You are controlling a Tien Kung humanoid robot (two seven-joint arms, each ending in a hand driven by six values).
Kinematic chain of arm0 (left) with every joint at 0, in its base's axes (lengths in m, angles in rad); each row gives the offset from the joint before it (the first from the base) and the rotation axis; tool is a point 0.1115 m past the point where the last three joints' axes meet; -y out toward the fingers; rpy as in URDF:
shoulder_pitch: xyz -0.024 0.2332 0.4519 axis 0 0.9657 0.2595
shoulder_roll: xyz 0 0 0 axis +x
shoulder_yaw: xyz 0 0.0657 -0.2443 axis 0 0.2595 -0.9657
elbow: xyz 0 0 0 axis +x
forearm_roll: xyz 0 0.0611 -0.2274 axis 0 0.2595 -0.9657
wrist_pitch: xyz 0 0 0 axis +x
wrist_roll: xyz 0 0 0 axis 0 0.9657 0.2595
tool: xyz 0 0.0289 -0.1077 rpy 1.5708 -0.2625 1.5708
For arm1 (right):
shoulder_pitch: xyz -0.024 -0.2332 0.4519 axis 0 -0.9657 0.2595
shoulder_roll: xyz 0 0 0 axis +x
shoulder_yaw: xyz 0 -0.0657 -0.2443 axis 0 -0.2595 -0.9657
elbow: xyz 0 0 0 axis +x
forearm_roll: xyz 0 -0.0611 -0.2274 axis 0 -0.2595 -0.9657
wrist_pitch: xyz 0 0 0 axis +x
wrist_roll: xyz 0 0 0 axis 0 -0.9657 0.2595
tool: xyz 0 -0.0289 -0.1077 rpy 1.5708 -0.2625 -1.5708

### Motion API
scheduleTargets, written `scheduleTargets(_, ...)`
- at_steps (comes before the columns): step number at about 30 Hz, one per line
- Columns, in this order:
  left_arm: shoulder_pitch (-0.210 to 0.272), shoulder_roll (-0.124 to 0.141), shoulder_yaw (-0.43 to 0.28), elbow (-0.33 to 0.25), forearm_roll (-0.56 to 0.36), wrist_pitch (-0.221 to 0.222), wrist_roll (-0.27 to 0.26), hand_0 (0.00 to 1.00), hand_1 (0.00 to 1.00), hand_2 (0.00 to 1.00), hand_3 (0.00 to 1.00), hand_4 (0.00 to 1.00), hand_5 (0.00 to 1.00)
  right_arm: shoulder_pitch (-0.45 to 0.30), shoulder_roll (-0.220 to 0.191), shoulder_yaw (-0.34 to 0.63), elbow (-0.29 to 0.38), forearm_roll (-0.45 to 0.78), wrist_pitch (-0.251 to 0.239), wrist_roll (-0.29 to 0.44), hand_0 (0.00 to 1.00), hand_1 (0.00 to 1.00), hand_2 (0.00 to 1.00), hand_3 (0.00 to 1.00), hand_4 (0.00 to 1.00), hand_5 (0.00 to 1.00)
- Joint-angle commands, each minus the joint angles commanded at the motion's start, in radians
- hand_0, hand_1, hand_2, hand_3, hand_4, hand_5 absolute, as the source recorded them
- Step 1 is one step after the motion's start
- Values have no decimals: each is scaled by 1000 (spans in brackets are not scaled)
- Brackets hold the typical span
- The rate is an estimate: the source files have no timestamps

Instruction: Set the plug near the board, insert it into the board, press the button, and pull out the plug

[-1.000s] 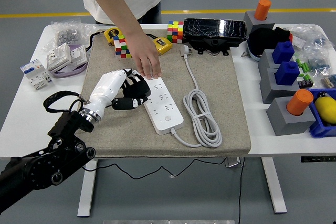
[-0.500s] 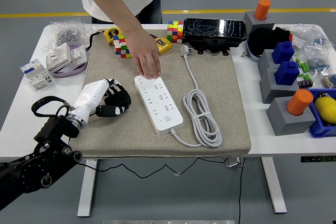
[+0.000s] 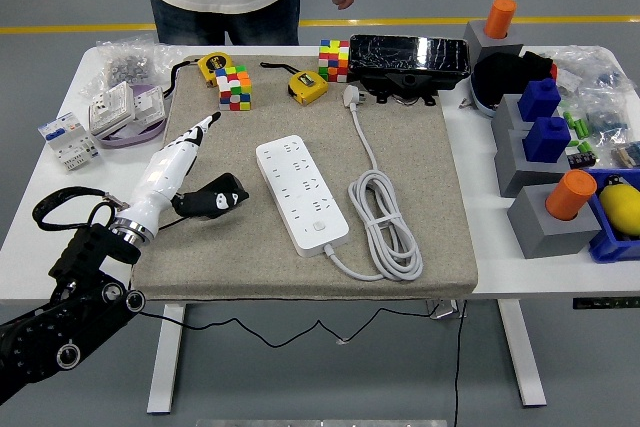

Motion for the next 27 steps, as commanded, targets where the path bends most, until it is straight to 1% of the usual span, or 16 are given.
scheduleTargets(2, 14, 0, -38, -30, -85, -3, -79, 707, 782, 793, 832, 934, 283, 7, 4, 3, -2, -3, 2, 0, 528, 627, 591, 533, 877, 405)
scheduleTargets(4, 19, 0, -69, -44, -169, -10, -147, 707, 782, 793, 832, 934, 283, 15, 7, 5, -2, -3, 2, 1, 528, 627, 591, 533, 877, 405)
scheduleTargets(5, 20, 0, -83, -48, -208, -12, -165, 625, 680, 659, 665, 832, 261, 20, 7, 4, -3, -3, 2, 1, 526, 627, 593, 534, 878, 405)
scheduleTargets(6, 19, 1, -96, -51, -254, -13, -176, 625, 680, 659, 665, 832, 261, 25, 8, 2, -4, -3, 3, 1, 526, 627, 593, 534, 878, 405)
scheduleTargets(10, 6, 10, -134, -64, -414, -20, -174, 625, 680, 659, 665, 832, 261, 46, 8, -1, -5, -5, 2, 2, 526, 627, 593, 534, 878, 405)
scheduleTargets(11, 4, 12, -142, -68, -431, -22, -172, 621, 665, 629, 640, 804, 247, 51, 8, -1, -7, -5, 3, 2, 530, 627, 593, 536, 878, 405)
scheduleTargets(14, -1, 12, -166, -76, -439, -23, -168, 621, 665, 629, 640, 804, 247, 63, 8, 1, -8, -5, 2, 2, 530, 627, 593, 536, 878, 405)
scheduleTargets(20, -6, 7, -182, -80, -446, -34, -156, 622, 659, 626, 638, 805, 252, 81, 2, -3, -11, -2, 2, 1, 534, 629, 597, 537, 878, 405)
scheduleTargets(24, -11, 8, -202, -101, -496, -72, -137, 611, 648, 625, 639, 802, 256, 100, 0, -15, -20, 7, 2, 1, 532, 628, 599, 538, 878, 406)
scheduleTargets(25, -12, 9, -208, -111, -514, -87, -122, 611, 648, 625, 639, 802, 256, 104, 0, -15, -23, 8, 2, 1, 532, 628, 599, 538, 878, 406)
scheduleTargets(26, -11, 11, -216, -128, -533, -112, -95, 611, 648, 625, 639, 802, 256, 109, 3, -9, -27, 5, 4, 1, 532, 628, 599, 538, 878, 406)
scheduleTargets(27, -10, 13, -221, -139, -539, -123, -80, 611, 648, 625, 639, 802, 256, 113, 7, 1, -31, 1, 4, 2, 532, 628, 599, 538, 878, 406)
